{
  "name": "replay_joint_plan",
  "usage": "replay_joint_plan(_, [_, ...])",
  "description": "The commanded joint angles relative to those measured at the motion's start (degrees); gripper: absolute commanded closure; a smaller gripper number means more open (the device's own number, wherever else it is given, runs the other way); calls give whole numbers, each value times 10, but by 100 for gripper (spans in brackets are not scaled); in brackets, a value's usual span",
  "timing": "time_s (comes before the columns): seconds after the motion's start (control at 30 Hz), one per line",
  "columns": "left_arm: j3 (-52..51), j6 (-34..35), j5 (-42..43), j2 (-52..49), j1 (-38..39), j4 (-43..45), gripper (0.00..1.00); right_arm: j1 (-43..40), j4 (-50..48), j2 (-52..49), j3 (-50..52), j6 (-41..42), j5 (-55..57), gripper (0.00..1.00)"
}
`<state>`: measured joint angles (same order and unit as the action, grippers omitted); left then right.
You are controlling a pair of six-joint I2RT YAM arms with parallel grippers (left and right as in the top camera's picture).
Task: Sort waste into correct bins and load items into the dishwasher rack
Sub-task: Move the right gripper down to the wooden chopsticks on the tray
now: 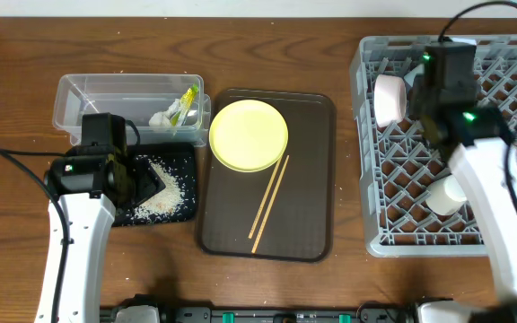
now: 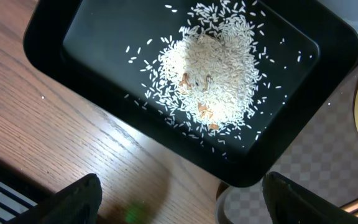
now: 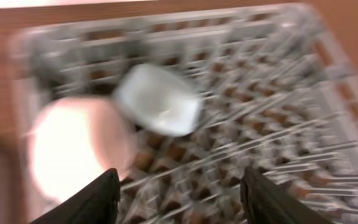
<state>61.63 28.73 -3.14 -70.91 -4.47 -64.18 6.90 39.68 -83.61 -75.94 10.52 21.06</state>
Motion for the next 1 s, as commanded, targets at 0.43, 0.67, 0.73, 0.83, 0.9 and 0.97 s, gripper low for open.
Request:
replay_joint_plan(0.43, [4,7,-3,2,-3,-3,14,145,129,-31,-1,43,-394,37])
replay_joint_plan(0.67, [4,7,-3,2,-3,-3,14,250,133,-108,-1,151,-339,41])
replay_joint_plan(0.73, [4,7,-3,2,-3,-3,14,277,132,-132,-1,189,-318,41])
replay_joint_plan(0.83, [4,7,-3,2,-3,-3,14,315,133,-169,-1,246,-280,41])
replay_joint_plan(0.9, [4,7,-3,2,-3,-3,14,334,132,-193,-1,282,-257,41])
replay_joint_plan(0.97, [4,7,-3,2,-3,-3,14,350,130,-216,-1,312,-235,41])
